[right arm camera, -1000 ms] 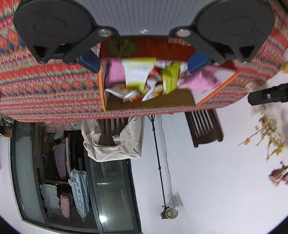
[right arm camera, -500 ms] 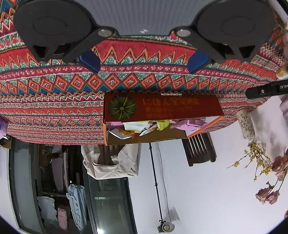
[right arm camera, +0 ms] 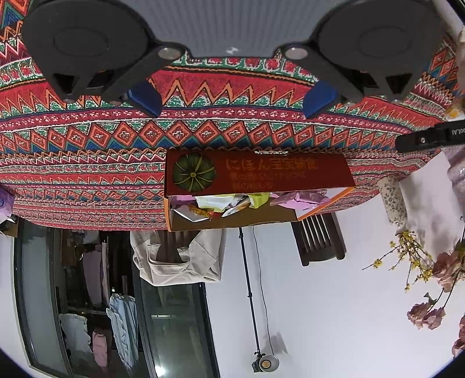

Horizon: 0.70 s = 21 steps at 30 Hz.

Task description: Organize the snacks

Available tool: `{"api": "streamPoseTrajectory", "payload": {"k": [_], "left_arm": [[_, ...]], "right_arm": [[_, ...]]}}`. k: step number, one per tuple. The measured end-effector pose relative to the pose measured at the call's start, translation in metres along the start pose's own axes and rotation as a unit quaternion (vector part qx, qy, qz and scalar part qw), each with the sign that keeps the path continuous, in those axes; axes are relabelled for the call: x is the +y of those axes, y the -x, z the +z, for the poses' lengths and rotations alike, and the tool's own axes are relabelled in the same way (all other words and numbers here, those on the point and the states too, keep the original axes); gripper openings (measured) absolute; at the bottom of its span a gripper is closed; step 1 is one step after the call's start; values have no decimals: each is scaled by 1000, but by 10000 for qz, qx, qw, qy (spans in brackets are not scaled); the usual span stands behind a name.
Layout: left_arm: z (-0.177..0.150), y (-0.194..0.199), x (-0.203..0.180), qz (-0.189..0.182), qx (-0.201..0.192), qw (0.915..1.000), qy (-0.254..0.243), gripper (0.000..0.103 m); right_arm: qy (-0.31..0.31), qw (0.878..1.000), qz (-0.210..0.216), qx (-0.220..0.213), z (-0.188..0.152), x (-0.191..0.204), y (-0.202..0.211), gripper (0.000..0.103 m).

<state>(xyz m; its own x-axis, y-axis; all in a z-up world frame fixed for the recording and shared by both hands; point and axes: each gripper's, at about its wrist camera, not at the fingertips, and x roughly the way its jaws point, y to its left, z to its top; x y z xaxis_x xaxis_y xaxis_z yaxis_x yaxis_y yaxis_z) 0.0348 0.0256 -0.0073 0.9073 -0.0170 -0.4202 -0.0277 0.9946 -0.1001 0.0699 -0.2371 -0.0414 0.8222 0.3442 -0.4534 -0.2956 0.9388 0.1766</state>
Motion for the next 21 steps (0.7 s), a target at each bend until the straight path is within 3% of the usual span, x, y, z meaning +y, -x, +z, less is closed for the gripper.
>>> {"api": "streamPoseTrajectory", "payload": {"k": [21], "left_arm": [[-1, -1, -1, -15, -8, 10000, -1, 103]], "right_arm": [[-10, 10000, -10, 4, 0, 0, 0, 103]]}}
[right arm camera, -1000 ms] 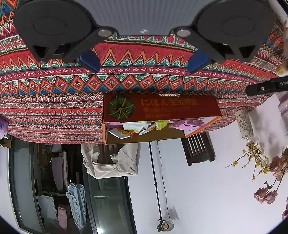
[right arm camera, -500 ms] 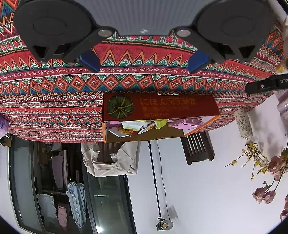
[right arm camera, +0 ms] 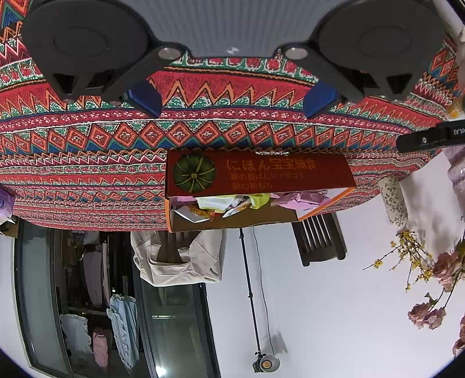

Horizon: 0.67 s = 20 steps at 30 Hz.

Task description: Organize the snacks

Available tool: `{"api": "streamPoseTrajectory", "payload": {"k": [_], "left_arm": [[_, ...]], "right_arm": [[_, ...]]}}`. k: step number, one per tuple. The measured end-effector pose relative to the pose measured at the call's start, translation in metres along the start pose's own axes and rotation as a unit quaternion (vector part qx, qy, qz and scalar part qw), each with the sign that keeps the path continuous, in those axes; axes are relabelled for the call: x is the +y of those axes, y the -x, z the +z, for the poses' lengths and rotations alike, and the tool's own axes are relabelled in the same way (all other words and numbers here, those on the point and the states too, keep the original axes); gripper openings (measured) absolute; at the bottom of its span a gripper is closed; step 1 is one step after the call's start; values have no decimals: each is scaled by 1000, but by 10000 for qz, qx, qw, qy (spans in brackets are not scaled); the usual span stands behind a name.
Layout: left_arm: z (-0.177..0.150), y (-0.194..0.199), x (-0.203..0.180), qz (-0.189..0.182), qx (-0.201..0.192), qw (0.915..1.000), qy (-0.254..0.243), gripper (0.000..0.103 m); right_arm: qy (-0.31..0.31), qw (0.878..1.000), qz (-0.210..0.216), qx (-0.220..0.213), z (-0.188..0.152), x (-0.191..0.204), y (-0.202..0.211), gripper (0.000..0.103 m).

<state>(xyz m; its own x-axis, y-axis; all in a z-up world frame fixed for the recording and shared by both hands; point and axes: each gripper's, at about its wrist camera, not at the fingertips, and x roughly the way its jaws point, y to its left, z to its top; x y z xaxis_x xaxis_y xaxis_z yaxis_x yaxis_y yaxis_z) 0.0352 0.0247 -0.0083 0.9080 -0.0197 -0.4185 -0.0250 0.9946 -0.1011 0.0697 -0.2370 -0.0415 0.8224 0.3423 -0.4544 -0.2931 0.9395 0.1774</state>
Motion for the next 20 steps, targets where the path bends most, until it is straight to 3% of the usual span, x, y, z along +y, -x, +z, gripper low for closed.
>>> {"api": "streamPoseTrajectory", "payload": {"k": [20], "left_arm": [[-1, 3, 1, -6, -112, 9999, -48, 103]], "right_arm": [[-3, 10000, -11, 50, -4, -3, -3, 103]]}}
